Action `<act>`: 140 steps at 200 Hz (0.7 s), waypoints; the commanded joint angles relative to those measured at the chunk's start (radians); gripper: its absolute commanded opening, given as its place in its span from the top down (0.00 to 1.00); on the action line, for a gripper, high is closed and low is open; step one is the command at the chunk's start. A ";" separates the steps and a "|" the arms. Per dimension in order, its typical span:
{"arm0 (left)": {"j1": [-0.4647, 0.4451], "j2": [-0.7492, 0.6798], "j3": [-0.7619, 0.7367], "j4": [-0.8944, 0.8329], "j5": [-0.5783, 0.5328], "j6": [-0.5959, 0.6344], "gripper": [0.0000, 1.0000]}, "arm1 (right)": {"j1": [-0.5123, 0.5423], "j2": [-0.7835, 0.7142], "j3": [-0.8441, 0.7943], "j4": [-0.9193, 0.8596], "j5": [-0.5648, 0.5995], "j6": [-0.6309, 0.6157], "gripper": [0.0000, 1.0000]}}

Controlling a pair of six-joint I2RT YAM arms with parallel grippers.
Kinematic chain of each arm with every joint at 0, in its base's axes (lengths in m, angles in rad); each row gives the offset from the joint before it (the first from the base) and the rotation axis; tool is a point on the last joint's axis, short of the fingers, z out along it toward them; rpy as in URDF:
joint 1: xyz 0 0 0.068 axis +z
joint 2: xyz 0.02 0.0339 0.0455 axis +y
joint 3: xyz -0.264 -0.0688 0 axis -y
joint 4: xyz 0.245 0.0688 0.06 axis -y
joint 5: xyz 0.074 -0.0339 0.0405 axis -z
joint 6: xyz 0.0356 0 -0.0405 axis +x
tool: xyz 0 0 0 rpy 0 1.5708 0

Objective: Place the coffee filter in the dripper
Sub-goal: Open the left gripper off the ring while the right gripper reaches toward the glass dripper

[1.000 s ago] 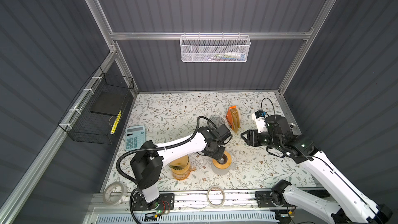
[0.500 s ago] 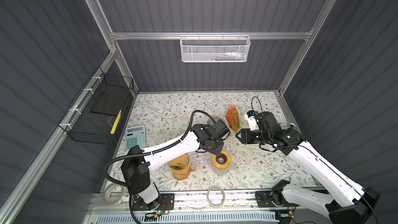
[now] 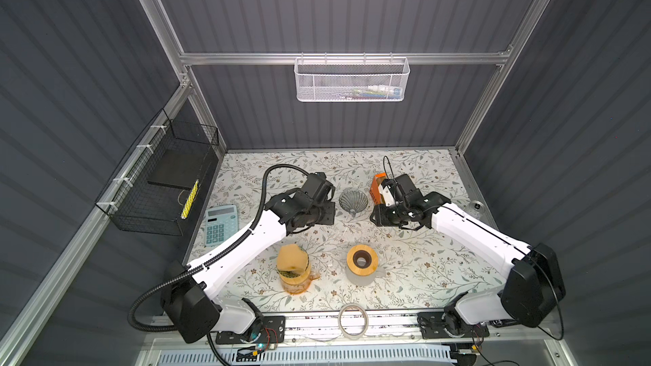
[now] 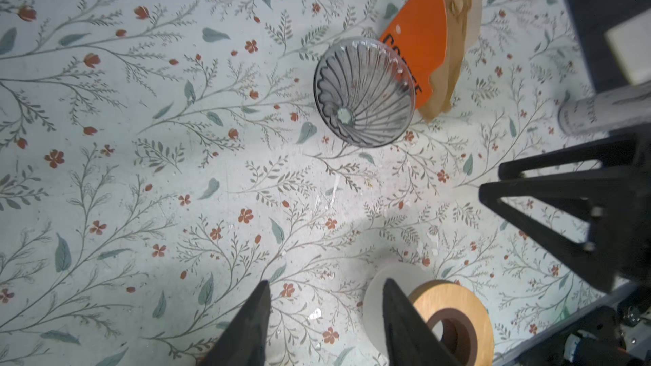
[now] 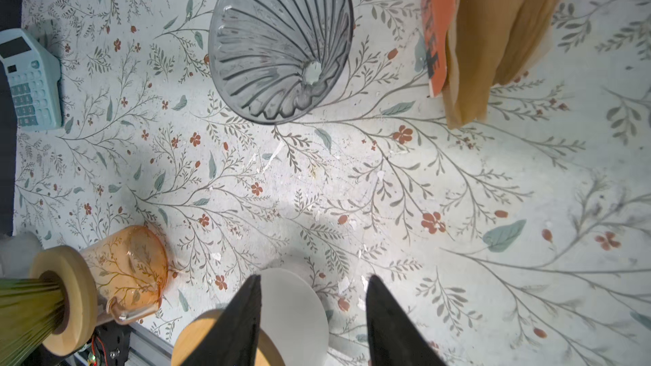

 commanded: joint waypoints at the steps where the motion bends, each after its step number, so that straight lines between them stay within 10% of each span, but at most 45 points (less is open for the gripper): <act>1: 0.047 -0.016 -0.010 0.090 0.072 0.006 0.48 | -0.004 0.058 0.052 0.069 0.006 -0.005 0.51; 140: 0.150 -0.005 -0.041 0.141 0.182 0.026 0.48 | -0.073 0.377 0.256 0.125 -0.037 0.015 0.55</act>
